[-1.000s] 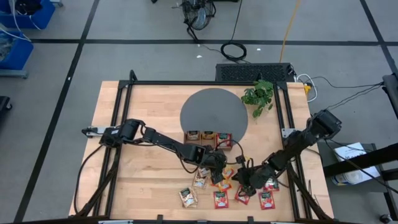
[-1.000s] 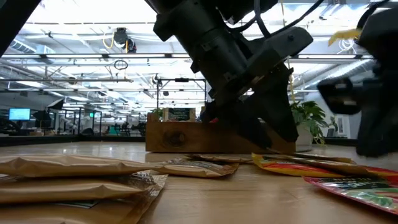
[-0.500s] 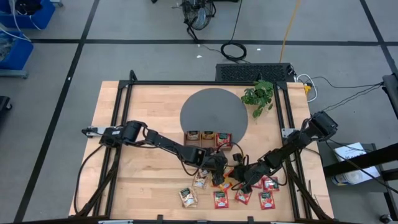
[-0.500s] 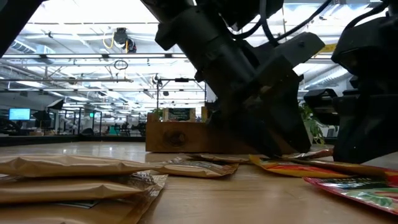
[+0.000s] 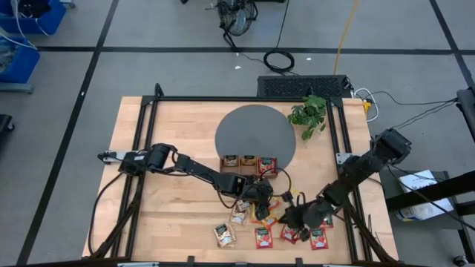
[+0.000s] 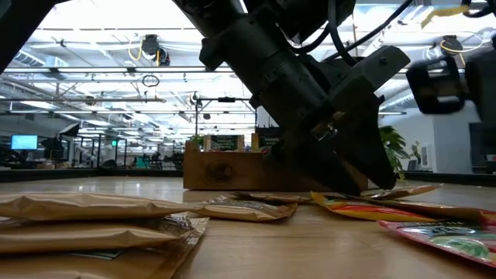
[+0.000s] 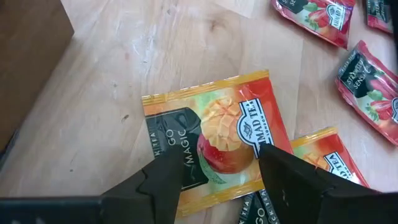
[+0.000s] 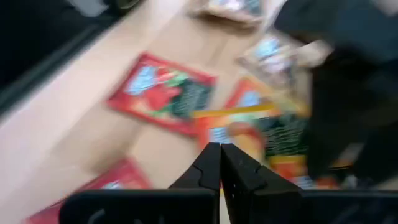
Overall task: Pick & Place Tea
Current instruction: Put the yellow tea bag into the middle wooden organizer
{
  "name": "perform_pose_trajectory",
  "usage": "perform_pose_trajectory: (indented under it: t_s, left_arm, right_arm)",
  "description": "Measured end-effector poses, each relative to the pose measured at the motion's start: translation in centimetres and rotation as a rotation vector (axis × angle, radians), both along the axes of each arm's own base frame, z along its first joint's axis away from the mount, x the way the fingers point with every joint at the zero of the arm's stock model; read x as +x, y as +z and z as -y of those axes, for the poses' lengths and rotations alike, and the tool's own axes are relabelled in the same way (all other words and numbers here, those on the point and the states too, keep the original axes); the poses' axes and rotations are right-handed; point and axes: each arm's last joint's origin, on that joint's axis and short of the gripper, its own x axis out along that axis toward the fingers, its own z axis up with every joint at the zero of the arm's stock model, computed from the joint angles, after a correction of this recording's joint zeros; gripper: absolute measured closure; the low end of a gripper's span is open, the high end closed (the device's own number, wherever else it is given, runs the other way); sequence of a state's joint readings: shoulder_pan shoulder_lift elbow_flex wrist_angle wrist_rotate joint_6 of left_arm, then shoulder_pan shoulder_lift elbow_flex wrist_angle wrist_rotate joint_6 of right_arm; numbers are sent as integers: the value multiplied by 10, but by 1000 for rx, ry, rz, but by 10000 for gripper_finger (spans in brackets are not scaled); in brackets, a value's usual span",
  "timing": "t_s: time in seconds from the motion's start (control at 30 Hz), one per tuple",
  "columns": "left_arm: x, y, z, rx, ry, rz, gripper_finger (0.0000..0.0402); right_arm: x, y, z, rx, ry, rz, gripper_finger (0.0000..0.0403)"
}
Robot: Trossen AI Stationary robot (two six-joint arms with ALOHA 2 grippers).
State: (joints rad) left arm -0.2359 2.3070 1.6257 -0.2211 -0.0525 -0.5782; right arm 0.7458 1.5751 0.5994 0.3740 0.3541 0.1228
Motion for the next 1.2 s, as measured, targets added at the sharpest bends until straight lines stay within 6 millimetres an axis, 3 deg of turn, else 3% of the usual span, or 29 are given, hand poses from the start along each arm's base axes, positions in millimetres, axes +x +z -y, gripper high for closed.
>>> perform_pose_trajectory:
  t_s: [0.13, 0.43, 0.7, 0.93, 1.2]
  left_arm:
    - [0, 0, 3, 4, -12, 12, 188]
    - [0, -1, 3, 20, -18, 16, 188]
    - [0, 1, 3, 31, -13, 26, 188]
    - [-8, 22, 0, 54, -19, -6, 188]
    - [-7, 19, -5, 61, 24, -16, 188]
  right_arm:
    - [4, -1, 8, -91, -90, 40, 403]
    - [11, -28, 27, -66, -163, -100, 403]
    - [12, -35, 31, -42, -198, -137, 403]
    - [2, -44, 37, -2, -222, -194, 403]
    - [-11, -54, 45, 83, -217, -235, 403]
